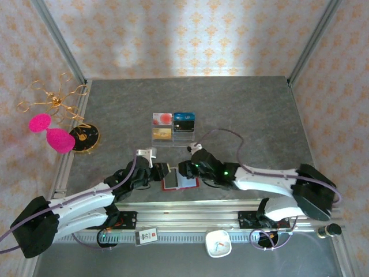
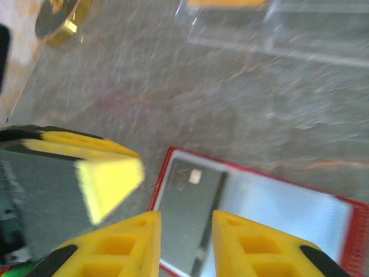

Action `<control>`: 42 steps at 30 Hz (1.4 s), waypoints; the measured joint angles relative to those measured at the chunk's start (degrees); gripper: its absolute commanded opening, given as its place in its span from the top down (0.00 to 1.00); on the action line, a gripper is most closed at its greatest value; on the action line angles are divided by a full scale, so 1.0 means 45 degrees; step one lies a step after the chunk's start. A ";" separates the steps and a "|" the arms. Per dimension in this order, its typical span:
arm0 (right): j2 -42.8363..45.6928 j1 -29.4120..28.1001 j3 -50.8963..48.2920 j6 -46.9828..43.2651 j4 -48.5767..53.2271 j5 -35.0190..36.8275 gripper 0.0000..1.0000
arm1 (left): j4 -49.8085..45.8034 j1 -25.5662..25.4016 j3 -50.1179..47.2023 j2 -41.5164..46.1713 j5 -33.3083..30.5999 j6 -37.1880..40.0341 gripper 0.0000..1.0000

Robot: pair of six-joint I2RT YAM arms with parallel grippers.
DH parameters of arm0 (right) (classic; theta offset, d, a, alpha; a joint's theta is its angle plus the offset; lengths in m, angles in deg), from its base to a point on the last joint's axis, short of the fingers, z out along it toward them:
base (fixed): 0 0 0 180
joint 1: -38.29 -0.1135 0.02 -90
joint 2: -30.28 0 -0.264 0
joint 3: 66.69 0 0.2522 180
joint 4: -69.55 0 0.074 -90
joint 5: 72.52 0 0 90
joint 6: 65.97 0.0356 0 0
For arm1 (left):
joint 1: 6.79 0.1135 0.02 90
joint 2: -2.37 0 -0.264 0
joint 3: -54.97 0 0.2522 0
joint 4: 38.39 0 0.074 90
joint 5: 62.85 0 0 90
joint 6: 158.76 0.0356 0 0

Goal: Take the credit cards out of the card holder

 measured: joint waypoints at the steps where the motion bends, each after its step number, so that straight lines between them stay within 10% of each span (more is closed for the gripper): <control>1: -0.0476 0.0024 0.0243 -0.0039 -0.0029 -0.0413 0.73 | -0.0049 0.0000 -0.0141 -0.0087 0.0005 -0.0019 0.87; 17: -0.3721 0.0787 0.0787 0.0578 -0.0340 -0.2856 0.80 | 0.0151 0.0000 -0.0617 -0.1579 0.0044 0.0024 1.00; 42: -0.2982 0.0952 0.0005 0.1297 -0.0563 -0.2385 1.00 | 0.1064 0.0000 -0.0733 -0.2259 0.0131 0.0350 1.00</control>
